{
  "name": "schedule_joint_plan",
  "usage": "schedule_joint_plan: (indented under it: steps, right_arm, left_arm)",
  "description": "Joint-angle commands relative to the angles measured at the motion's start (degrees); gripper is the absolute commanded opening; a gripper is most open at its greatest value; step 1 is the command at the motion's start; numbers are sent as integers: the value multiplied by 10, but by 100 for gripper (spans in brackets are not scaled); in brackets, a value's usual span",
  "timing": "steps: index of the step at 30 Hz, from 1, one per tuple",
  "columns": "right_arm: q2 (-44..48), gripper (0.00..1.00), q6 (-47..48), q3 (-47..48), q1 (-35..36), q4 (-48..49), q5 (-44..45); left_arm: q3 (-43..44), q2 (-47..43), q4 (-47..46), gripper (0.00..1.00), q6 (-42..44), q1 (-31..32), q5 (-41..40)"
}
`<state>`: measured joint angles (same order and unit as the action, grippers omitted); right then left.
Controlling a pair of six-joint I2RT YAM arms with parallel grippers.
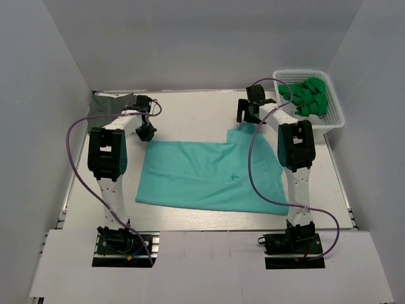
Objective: Fold and stack the t-shirts
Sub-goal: Grap the side of the flattened tshirt furthest away from the robot with both arms
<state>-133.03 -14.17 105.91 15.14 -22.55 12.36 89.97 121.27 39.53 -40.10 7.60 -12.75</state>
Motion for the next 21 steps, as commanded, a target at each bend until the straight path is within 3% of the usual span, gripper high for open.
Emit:
schedule_joint_plan:
  steps: [1, 3, 6, 10, 12, 13, 14, 16, 17, 18, 21]
  right_arm:
    - [-27, 90, -9, 26, 1, -2, 10]
    - [-32, 90, -9, 32, 0, -5, 2]
    - [-26, 70, -16, 32, 1, -22, 7]
    - [15, 70, -16, -10, 1, -27, 12]
    - [36, 65, -16, -49, 1, -11, 20]
    - [45, 60, -13, -67, 1, -6, 19]
    - [51, 39, -9, -73, -1, 0, 18]
    - [54, 22, -2, -78, 2, 10, 12]
    - [55, 7, 13, -76, 1, 14, 2]
    - [59, 0, 18, -74, 2, 16, 6]
    - [80, 0, 26, -76, 1, 28, 11]
  left_arm:
    - [-27, 3, -1, 0, 5, 1, 35]
    - [-35, -4, -11, 0, 5, 1, 41]
    - [-52, -28, -18, 0, 11, 1, 41]
    - [-59, -40, -18, 0, 16, 1, 41]
    - [-53, -46, -12, 0, 21, 1, 41]
    - [-53, -51, -12, 0, 21, 1, 41]
    - [-53, -51, -12, 0, 21, 1, 41]
    - [-53, -57, -17, 0, 27, 1, 41]
    - [-53, -57, -17, 0, 27, 1, 41]
    - [-47, -57, -17, 0, 34, 1, 41]
    - [-41, -74, -11, 0, 34, 1, 27]
